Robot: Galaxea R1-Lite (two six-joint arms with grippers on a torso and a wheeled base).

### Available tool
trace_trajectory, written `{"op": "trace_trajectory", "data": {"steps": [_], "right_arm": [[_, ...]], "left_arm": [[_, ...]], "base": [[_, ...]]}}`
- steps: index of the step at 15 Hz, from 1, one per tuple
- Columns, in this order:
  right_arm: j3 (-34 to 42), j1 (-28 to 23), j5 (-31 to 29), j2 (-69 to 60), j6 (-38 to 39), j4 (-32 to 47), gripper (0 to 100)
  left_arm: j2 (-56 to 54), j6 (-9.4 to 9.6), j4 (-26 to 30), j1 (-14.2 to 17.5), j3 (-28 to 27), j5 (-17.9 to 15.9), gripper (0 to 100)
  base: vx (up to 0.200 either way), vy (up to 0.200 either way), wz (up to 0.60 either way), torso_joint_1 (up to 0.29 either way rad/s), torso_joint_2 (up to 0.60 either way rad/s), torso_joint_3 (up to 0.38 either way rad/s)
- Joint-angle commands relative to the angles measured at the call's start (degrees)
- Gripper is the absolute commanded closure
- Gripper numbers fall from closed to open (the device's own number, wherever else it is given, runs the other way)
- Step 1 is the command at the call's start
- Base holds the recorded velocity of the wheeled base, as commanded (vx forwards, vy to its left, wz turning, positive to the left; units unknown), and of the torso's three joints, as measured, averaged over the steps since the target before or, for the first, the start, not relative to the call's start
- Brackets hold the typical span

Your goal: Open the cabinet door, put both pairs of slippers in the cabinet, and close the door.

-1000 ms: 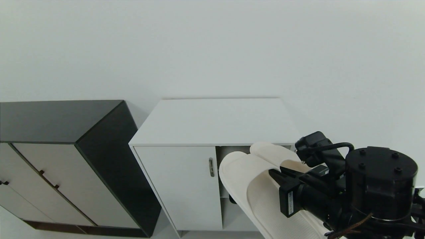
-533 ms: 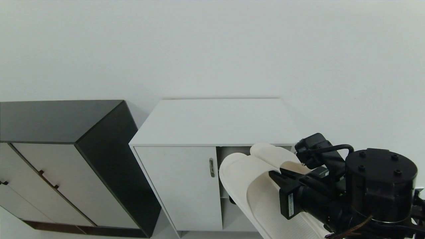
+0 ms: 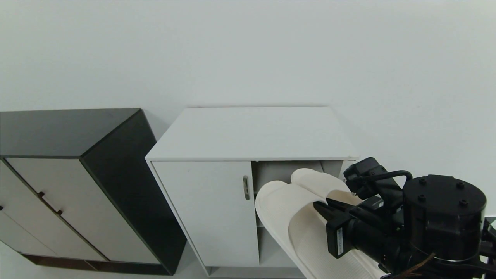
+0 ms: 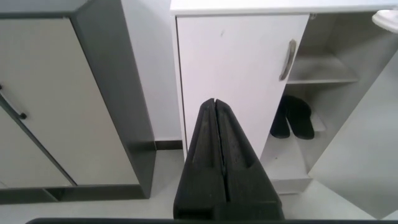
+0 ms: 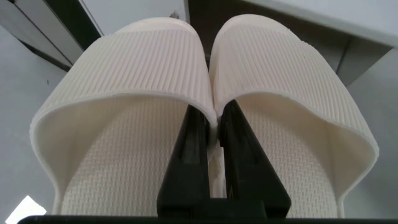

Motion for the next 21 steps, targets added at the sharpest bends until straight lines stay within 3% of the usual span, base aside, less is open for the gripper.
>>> {"op": "trace_trajectory", "data": {"steps": [1,21], "right_arm": [[0.0,0.0,-0.1,0.2,0.0,0.0,100],[0.9,0.0,0.0,0.6,0.0,0.0,100]], "left_arm": [[0.1,-0.05,0.0,0.1,0.0,0.0,100],[0.1,-0.31,0.0,0.1,0.0,0.0,100]], "base": [[0.000,0.000,0.00,-0.237,0.55,0.305],[0.000,0.000,0.00,-0.180,0.50,0.321]]}}
